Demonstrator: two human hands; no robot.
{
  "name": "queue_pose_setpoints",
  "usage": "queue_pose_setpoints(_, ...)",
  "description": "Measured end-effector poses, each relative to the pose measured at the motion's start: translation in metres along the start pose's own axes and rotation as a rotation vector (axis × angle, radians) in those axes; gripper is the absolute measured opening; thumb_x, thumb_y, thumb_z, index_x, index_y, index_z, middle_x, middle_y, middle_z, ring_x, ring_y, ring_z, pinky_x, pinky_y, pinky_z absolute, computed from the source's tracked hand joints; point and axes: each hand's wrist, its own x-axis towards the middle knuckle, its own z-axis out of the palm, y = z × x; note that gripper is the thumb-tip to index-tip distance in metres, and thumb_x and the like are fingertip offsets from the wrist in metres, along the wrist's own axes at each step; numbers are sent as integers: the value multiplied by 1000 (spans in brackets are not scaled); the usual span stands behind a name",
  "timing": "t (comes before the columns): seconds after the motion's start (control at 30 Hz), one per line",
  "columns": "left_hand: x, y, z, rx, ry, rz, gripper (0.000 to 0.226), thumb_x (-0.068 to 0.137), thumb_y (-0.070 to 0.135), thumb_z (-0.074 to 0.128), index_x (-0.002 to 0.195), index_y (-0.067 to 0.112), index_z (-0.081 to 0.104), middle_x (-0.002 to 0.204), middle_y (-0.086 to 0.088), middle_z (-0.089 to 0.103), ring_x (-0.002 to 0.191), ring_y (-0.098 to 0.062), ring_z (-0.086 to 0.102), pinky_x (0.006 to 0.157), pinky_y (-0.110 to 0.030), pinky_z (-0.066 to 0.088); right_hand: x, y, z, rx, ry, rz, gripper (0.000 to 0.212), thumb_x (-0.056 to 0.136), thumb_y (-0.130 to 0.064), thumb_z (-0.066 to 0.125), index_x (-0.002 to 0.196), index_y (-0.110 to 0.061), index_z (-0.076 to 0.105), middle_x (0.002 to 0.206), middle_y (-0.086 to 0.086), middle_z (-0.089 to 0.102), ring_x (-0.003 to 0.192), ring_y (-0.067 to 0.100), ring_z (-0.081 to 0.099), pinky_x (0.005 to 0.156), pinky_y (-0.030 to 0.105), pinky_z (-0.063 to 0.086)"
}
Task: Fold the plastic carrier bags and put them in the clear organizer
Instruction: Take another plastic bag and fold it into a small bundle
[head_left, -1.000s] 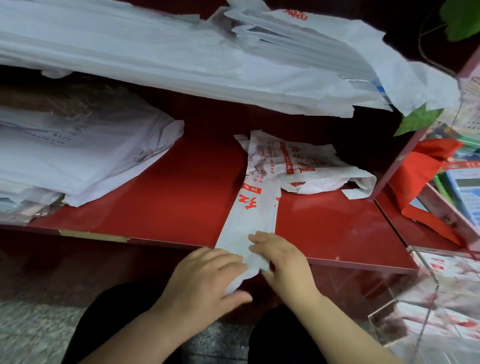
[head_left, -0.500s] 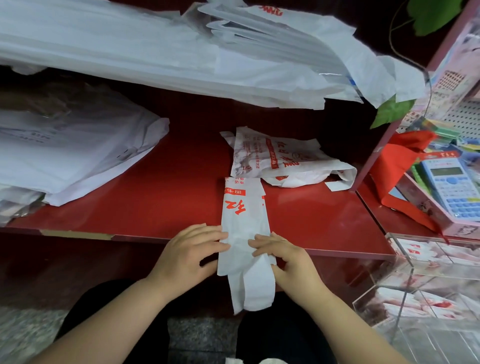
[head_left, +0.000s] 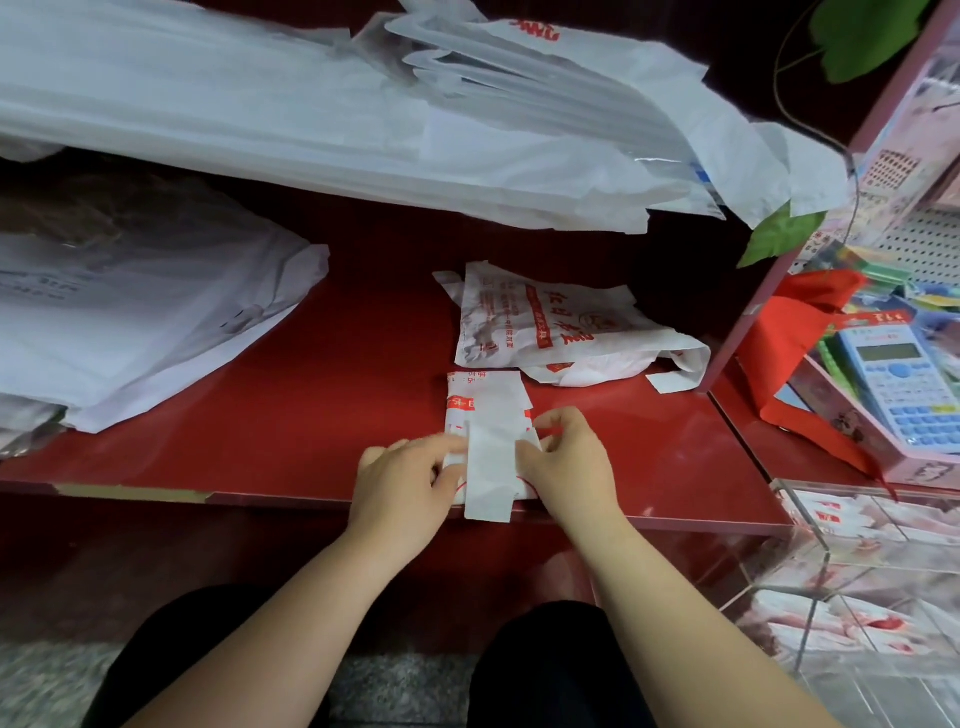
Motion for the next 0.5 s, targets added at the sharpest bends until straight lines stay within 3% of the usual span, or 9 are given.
queue_pose_setpoints(0.07,5,2,0,203,-98,80,31,96,15,37,113,31,57,79,14,43,93,-10,49,72,-23,17,0,0,1,-59,-2,-19,21,84,-13,55,104,-13,49,63,-7,48,68,17,48,51,20,33)
queue_pose_setpoints(0.17,14,9,-3,386,-228,99,33,94,13,32,122,23,45,97,6,52,103,-16,47,78,-26,21,3,-1,1,-106,-8,-6,25,85,-15,55,109,-13,50,66,-7,49,72,17,50,52,26,32)
queue_pose_setpoints(0.27,27,19,-11,379,-337,33,47,92,15,36,136,29,29,106,-1,60,104,-23,49,82,-26,24,6,-2,-1,-143,-30,-5,26,84,-15,56,109,-12,51,66,-10,46,75,16,49,58,26,28)
queue_pose_setpoints(0.33,31,21,-11,386,-385,-20,55,93,19,36,144,34,21,128,0,55,114,-22,46,88,-24,25,6,-1,-1,-138,-36,-9,25,83,-15,56,108,-12,52,66,-10,45,75,15,48,58,25,28)
queue_pose_setpoints(0.4,31,22,-11,394,-395,-38,52,94,21,35,144,34,25,141,2,45,121,-21,42,94,-22,25,4,0,-1,-119,-33,-25,23,83,-14,57,105,-12,54,65,-9,45,70,14,47,56,26,30)
queue_pose_setpoints(0.5,24,15,-7,390,-350,11,49,94,22,36,142,33,32,138,5,47,122,-15,41,95,-23,23,-2,3,-2,-80,-34,-85,16,82,-9,59,98,-10,60,61,-9,44,56,5,42,52,12,32)
